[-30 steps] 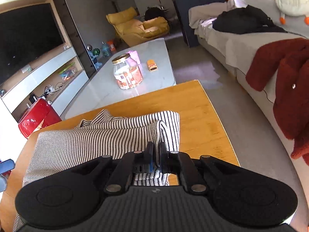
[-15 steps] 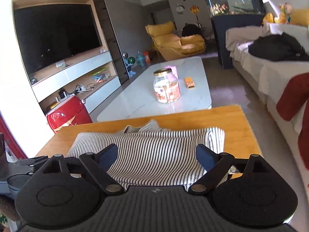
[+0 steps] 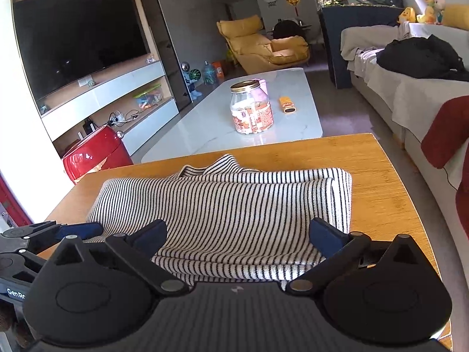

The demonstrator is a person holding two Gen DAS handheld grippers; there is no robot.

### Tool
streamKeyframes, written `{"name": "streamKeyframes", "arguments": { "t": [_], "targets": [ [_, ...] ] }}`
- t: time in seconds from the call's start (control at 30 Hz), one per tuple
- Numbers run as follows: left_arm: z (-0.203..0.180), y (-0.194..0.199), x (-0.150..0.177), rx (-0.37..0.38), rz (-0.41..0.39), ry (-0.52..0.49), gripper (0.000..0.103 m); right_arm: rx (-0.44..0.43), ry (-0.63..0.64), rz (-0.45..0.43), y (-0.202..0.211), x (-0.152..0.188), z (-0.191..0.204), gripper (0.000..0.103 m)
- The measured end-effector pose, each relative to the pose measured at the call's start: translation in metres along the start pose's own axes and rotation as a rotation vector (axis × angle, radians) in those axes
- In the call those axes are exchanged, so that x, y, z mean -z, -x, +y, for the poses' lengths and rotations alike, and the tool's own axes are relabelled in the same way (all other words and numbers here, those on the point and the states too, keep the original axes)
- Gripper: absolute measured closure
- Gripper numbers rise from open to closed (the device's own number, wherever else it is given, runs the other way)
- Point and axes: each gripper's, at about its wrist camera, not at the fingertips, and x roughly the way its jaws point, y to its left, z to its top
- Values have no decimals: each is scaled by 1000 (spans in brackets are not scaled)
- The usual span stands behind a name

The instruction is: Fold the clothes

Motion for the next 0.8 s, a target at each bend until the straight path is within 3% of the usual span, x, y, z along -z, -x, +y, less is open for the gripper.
{"name": "streamKeyframes", "arguments": {
  "t": [0.2,0.37,0.63,0.73,0.8],
  "targets": [
    [13,15,5,23,-32,63,0,7,82,9,-1,4,22,0],
    [14,13,-13,63,-83,90,0,-21,19,-39,7,6,12,0],
    [17,-9,-11,86,-37,105,0,3,-7,-62,11,7,9,2],
    [17,-10,-9,84,-34,104,0,64,-1,-109,19,4,12,5],
    [17,-9,-8,85,-36,107,0,83,-4,-158,29,0,12,17]
  ]
}}
